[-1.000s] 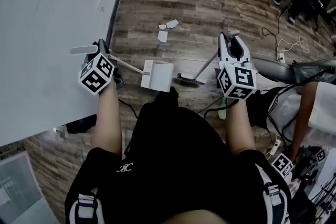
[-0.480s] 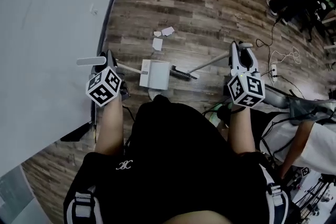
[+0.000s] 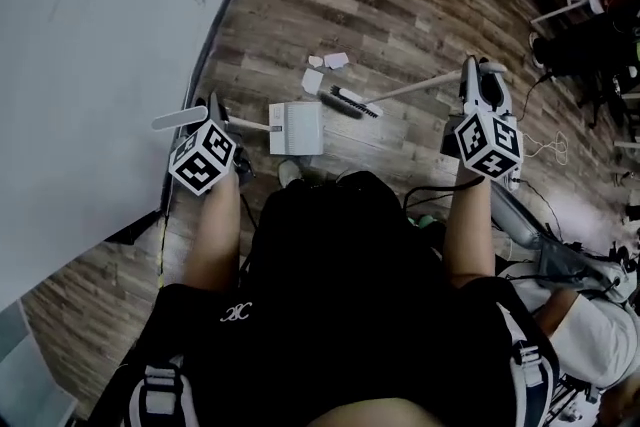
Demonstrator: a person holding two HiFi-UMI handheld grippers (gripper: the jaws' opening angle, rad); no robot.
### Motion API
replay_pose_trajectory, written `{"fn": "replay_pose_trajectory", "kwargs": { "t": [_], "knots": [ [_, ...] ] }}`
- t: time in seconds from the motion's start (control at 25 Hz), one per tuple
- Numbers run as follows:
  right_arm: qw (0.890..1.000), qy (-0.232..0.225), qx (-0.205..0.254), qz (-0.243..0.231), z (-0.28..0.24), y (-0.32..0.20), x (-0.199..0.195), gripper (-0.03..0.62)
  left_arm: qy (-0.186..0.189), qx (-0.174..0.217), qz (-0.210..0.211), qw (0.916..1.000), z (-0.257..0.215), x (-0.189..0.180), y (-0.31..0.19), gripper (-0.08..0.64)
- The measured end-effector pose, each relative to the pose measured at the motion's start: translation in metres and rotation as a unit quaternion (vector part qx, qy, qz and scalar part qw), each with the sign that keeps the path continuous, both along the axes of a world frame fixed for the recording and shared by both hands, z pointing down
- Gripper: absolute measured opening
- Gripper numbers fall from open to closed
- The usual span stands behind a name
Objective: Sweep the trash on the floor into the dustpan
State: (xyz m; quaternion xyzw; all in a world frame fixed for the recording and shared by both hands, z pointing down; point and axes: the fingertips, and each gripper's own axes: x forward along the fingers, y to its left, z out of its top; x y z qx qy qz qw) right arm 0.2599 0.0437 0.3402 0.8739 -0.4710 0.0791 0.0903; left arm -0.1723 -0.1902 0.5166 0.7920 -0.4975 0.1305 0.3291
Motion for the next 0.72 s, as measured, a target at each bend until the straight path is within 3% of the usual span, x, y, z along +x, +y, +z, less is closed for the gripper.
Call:
{"fn": "replay_pose_trajectory", "kwargs": {
  "t": [0.16,0.32,0.6,0.72],
  "knots": [
    [1.0,-0.004,0.005,-0.018,-0.005,-0.049,0.034,0.11,-0.004,-0.027,-0.067,0.9974,0.015,-0.018,-0.001,0.114],
    [0.998,-0.005,0.003,-0.059,-0.001,-0.098,0.063,0.11,-0.021,-0.052,-0.157,0.9861,0.032,-0.039,0.011,0.117],
    [0.989,-0.027,-0.01,-0.145,0.016,-0.186,0.118,0.11,-0.031,-0.084,-0.289,0.9532,0.063,-0.028,0.032,0.123],
    [0.985,-0.044,-0.019,-0.167,0.027,-0.215,0.145,0.11,-0.033,-0.099,-0.347,0.9321,0.078,-0.021,0.041,0.126]
  ]
}}
